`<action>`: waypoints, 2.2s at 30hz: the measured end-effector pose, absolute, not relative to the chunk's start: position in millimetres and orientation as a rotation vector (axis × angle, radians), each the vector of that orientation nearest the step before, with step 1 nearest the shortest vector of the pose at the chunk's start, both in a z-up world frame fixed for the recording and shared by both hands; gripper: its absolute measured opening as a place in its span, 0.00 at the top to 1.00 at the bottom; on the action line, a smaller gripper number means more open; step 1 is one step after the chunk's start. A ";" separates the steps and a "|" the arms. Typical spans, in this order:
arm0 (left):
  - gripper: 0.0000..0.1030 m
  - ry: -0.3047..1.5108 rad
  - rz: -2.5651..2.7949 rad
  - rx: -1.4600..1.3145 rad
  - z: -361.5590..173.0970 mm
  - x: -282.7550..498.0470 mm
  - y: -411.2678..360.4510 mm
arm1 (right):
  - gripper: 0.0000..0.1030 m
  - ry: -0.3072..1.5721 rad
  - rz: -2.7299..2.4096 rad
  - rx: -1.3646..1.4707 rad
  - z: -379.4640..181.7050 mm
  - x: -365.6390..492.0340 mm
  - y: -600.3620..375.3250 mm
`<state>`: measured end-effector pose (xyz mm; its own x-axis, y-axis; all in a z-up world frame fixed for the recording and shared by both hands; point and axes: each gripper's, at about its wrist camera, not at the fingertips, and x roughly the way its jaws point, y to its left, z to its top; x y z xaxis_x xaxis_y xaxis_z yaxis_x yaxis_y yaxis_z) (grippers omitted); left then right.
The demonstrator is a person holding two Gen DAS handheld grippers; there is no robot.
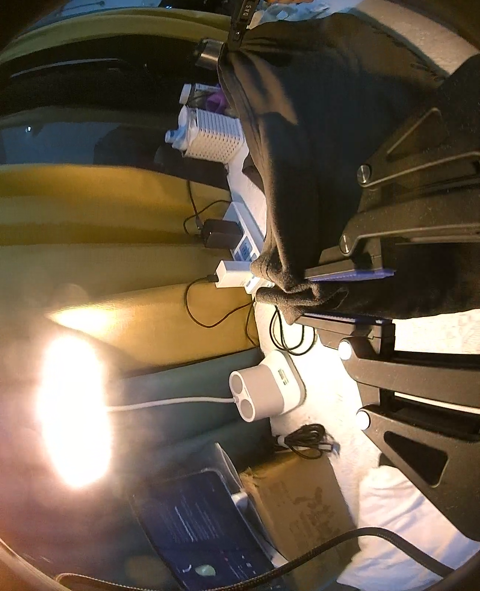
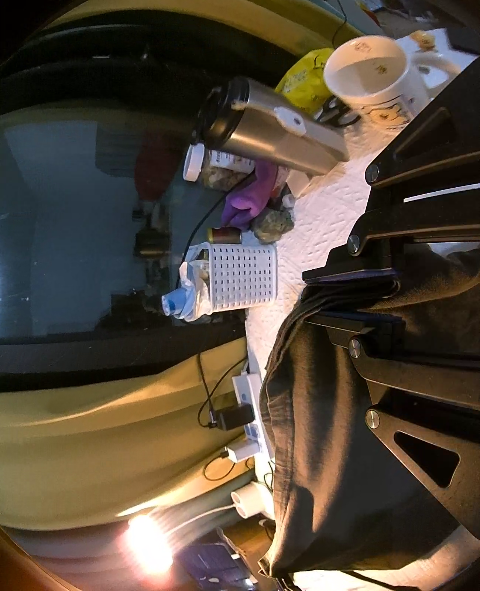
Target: Fold small clothes
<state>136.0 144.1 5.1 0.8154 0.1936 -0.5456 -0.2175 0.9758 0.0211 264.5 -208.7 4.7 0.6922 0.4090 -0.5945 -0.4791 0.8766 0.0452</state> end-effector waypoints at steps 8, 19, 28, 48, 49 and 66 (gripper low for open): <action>0.87 0.628 0.229 -0.049 -14.4 179.5 160.9 | 0.86 0.674 0.498 -0.122 -15.1 312.8 -188.6; 0.86 0.783 0.254 -0.112 -67.7 235.6 192.6 | 0.86 0.770 0.475 -0.160 -66.4 374.9 -155.1; 0.55 0.851 0.359 -0.130 -97.7 248.3 212.1 | 0.45 0.860 0.370 -0.227 -104.7 396.5 -146.9; 0.32 0.919 0.257 -0.311 -96.3 139.0 187.0 | 0.31 0.773 0.296 -0.234 -59.2 332.8 -217.1; 0.32 0.920 0.238 -0.311 -97.3 133.1 181.1 | 0.31 0.779 0.307 -0.231 -60.4 331.3 -219.9; 0.32 0.931 0.252 -0.307 -103.0 125.6 163.0 | 0.50 0.854 0.464 -0.513 -102.4 370.6 -170.8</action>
